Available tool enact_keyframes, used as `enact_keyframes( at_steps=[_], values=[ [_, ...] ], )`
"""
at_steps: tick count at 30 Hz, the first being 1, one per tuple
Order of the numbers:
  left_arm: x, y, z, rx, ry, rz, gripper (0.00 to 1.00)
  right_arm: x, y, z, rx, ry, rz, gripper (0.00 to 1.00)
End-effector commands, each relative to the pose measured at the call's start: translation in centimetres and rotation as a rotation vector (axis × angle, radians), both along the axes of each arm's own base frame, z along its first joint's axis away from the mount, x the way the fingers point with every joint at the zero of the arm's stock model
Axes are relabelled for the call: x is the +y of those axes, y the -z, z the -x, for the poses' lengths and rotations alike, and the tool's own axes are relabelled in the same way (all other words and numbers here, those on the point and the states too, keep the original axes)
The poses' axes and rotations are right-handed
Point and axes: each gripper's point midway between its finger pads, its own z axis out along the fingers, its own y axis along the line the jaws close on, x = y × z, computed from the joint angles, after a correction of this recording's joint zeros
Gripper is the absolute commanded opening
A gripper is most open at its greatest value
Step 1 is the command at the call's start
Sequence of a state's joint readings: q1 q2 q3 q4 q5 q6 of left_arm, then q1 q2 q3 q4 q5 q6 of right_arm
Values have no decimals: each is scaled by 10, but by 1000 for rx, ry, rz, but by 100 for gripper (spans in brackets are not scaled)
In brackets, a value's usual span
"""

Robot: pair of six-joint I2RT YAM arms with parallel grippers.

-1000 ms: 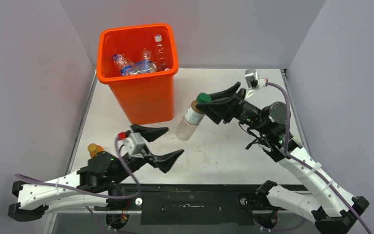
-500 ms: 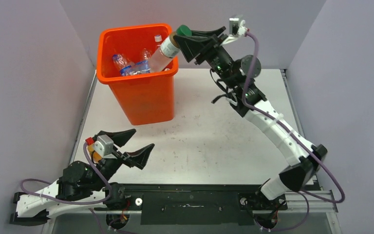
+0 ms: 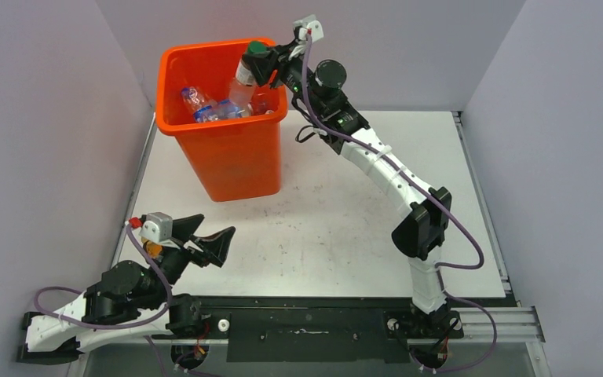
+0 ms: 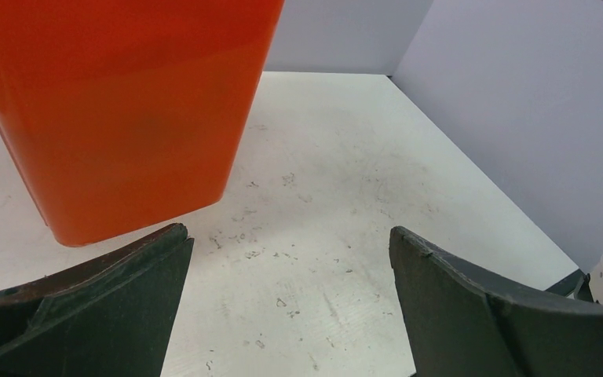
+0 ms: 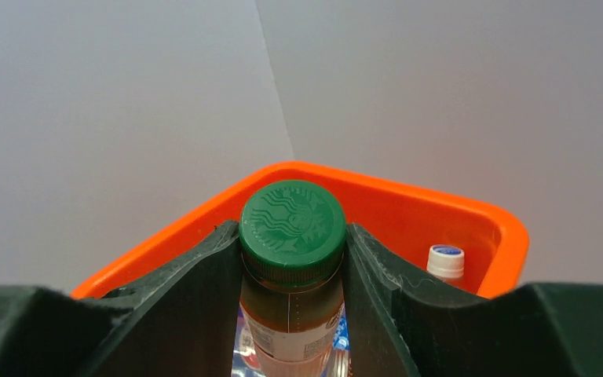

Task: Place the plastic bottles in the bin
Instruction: Place the plastic bottle in the trash bin.

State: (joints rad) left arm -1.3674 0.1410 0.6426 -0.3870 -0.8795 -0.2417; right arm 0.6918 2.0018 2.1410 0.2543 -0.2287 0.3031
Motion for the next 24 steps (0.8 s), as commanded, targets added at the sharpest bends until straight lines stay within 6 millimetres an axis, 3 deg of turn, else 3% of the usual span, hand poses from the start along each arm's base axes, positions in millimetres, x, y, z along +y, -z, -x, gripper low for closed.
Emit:
enact_keyframes(
  at_steps=[1, 3, 5, 6, 8, 12, 16, 20, 24],
  values=[
    [10, -10, 0, 22, -20, 51, 96, 10, 0, 2, 2, -1, 56, 8],
    [10, -10, 1, 27, -20, 50, 96, 12, 10, -1, 24, -1, 77, 26],
    [12, -10, -1, 34, -35, 56, 96, 14, 15, -1, 43, -7, 91, 58],
    [14, -10, -1, 37, -44, 61, 96, 13, 16, 0, 56, -9, 95, 69],
    [16, -9, -3, 40, -61, 64, 96, 10, 11, 4, 70, -6, 84, 80],
    [24, -6, -7, 53, -120, 50, 96, 2, -3, 20, 90, -4, 62, 93],
    [40, 1, -14, 79, -224, 9, 96, -12, -16, 54, 82, -17, 31, 98],
    [60, 7, -19, 97, -351, -35, 96, -25, -10, 102, 64, -42, 11, 100],
    [87, 9, -22, 116, -497, -19, 96, -41, 16, 146, 68, -53, 5, 100]
  ],
)
